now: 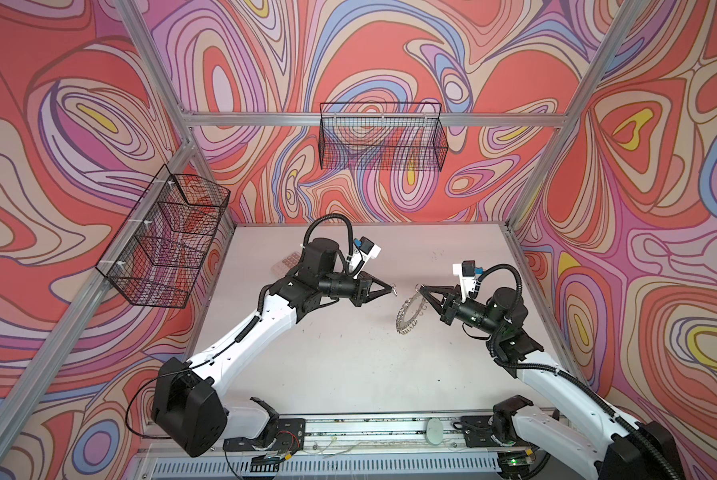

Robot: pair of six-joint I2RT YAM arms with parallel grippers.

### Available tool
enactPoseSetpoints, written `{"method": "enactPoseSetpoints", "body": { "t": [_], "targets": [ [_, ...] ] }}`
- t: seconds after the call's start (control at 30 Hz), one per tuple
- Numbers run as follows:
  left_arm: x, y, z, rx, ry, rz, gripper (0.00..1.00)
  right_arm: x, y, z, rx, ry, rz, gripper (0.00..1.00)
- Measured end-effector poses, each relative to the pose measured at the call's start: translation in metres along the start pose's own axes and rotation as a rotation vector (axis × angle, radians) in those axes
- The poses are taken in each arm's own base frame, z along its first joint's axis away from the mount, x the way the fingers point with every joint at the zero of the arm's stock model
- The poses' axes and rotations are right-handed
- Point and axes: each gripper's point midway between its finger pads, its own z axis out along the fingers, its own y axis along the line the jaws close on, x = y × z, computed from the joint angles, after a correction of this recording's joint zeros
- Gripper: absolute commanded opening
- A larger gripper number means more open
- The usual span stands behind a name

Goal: Put the keys on the keyring
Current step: 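Carry the key toward the plate while the right gripper lifts the plate upright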

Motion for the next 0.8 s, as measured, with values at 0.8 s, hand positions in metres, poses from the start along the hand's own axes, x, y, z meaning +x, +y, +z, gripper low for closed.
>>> {"method": "enactPoseSetpoints", "body": {
  "t": [0.8],
  "targets": [
    [0.024,0.0,0.036,0.122,0.214,-0.083,0.0,0.009,0.008,0.012,-0.036,0.04,-0.102,0.0]
  ]
}}
